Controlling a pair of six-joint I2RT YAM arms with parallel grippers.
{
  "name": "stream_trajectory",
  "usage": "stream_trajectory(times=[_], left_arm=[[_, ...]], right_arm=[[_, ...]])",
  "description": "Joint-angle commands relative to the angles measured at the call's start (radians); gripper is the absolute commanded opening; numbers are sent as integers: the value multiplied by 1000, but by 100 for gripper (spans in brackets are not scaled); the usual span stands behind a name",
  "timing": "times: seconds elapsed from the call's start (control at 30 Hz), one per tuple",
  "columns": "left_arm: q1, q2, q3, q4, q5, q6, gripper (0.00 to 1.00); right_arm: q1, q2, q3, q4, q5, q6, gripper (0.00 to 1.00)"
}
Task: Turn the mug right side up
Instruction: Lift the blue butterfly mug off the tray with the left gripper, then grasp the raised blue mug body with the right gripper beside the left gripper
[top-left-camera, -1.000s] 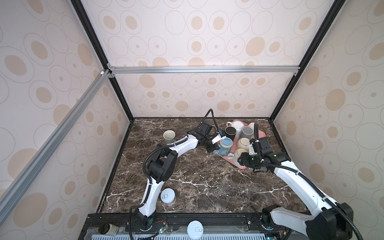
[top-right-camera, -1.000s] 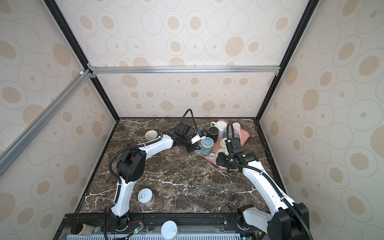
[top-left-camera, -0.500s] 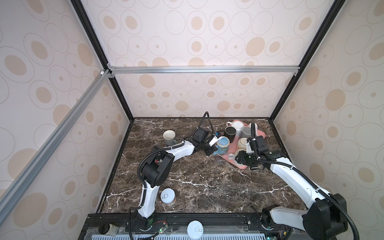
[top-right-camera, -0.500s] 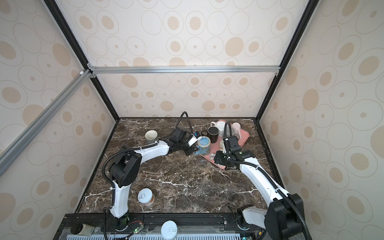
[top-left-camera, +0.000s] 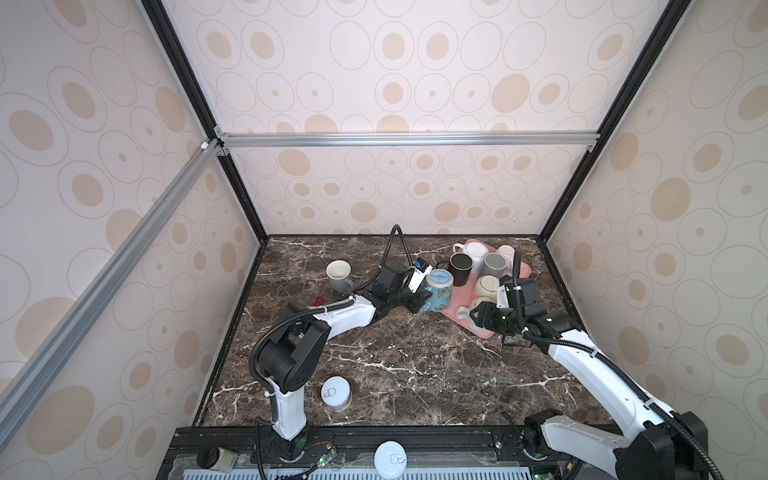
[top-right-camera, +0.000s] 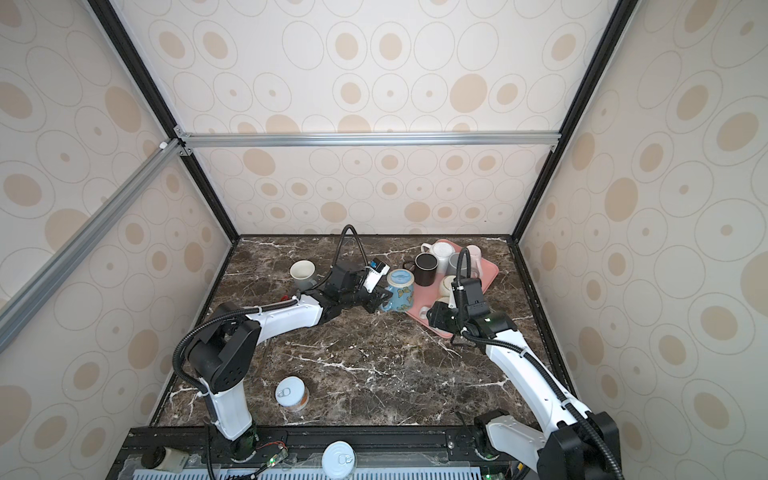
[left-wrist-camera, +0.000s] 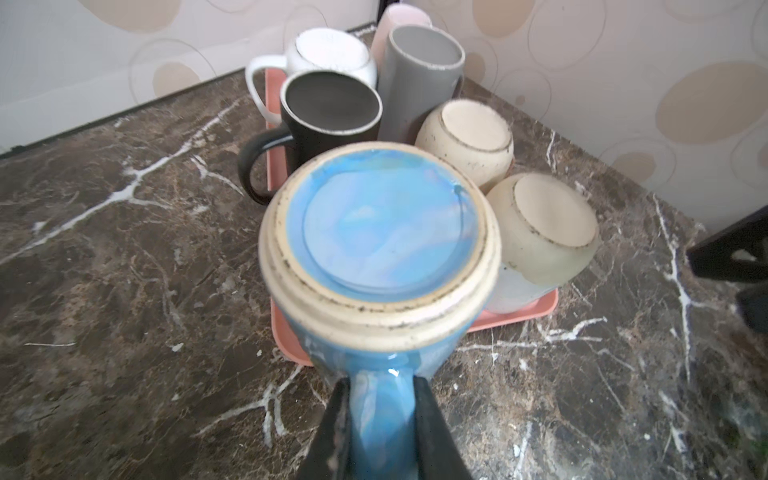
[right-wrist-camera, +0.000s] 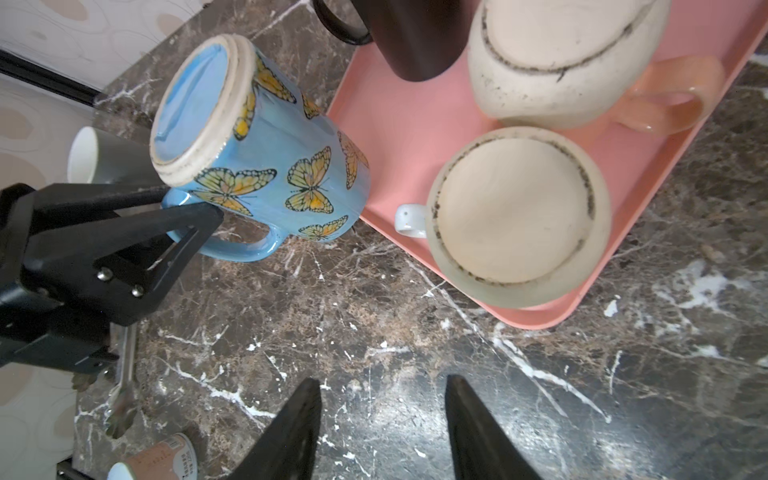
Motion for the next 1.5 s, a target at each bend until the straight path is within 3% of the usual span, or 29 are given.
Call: stream_trajectory(times=[0.0, 0.33, 0.57, 0.73, 0.93, 1.17, 1.47], left_arm=[[18, -102, -17, 303, 11, -142, 0], [71, -226, -241, 639, 9, -484, 0], [128, -295, -366, 844, 39, -667, 0], [161, -338, -421, 956, 65, -776, 0], [178, -399, -465, 1019, 55, -822, 0], [177, -440, -483, 1128, 50, -920, 0], [177, -473, -550, 1264, 22, -1008, 0]], right_arm=[[-2, -33, -38, 100, -94, 24, 52], [-2, -74, -146, 421, -268, 129, 51], [0, -21, -161, 671, -359, 321, 50], [60, 8, -122, 706, -385, 311, 50], [158, 36, -113, 826, -369, 324, 53], [258, 171, -51, 1045, -357, 407, 54], [321, 280, 52, 1103, -340, 406, 54]])
